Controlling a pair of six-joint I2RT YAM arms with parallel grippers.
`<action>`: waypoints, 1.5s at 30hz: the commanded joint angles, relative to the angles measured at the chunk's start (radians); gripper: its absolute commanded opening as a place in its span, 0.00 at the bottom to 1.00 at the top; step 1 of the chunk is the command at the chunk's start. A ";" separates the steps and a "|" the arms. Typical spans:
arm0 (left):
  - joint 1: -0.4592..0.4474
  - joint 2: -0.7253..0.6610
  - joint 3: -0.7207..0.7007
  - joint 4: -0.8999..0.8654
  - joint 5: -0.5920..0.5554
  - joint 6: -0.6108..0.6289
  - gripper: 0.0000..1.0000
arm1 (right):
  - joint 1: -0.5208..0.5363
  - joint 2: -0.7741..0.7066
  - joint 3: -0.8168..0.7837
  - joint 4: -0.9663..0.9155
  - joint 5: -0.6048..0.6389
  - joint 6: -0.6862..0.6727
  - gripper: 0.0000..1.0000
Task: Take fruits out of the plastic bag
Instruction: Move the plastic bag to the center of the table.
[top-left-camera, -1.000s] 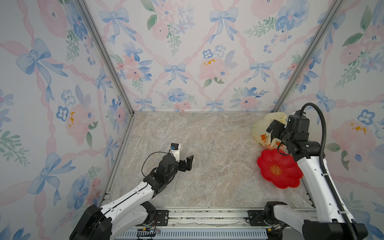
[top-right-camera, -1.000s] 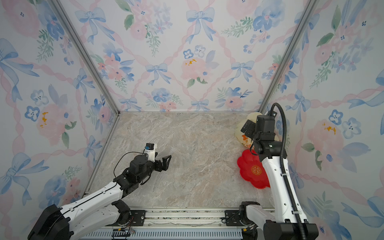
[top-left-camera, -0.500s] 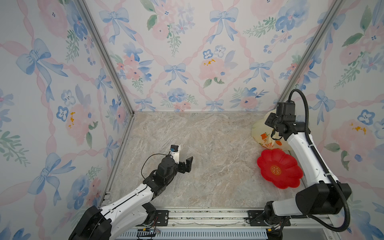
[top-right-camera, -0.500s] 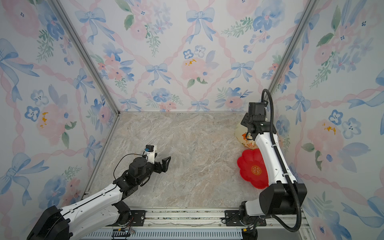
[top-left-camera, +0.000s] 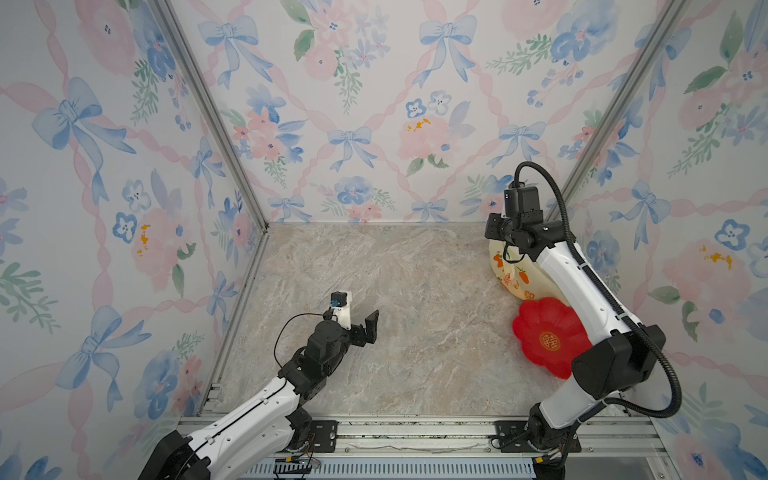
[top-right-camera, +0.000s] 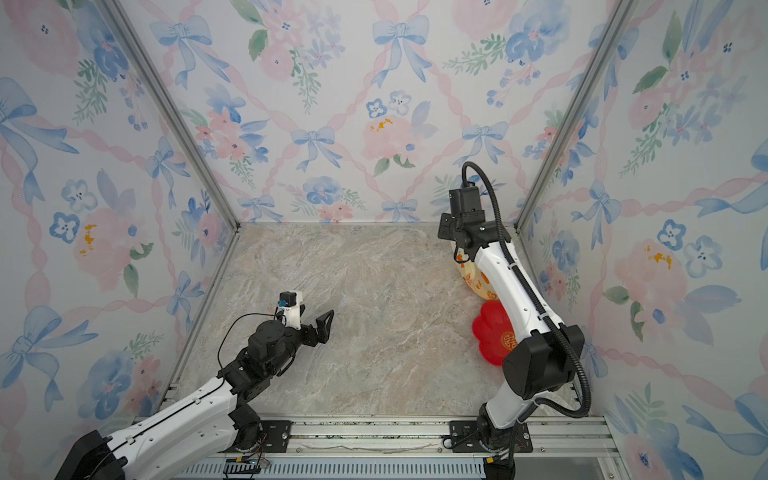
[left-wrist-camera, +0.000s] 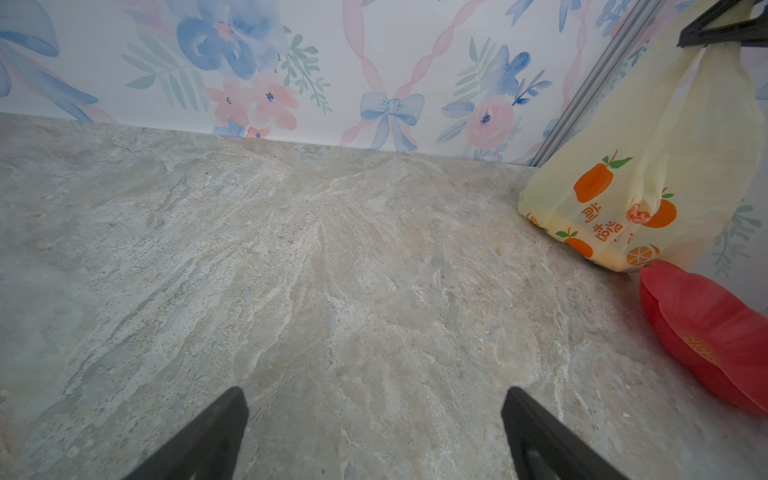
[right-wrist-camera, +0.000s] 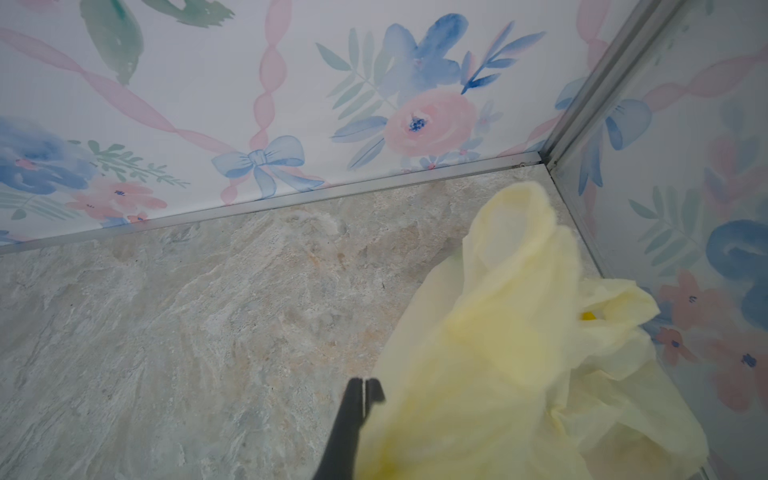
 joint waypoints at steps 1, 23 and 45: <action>-0.008 -0.020 -0.014 -0.002 -0.036 -0.010 0.98 | 0.079 0.022 0.062 -0.013 -0.058 -0.044 0.06; -0.007 -0.058 -0.015 -0.051 -0.186 0.008 0.98 | 0.621 -0.161 -0.073 -0.154 0.038 -0.089 0.07; -0.007 0.123 0.368 -0.454 -0.018 -0.142 0.98 | 0.799 -0.561 -0.506 -0.161 0.312 0.015 0.96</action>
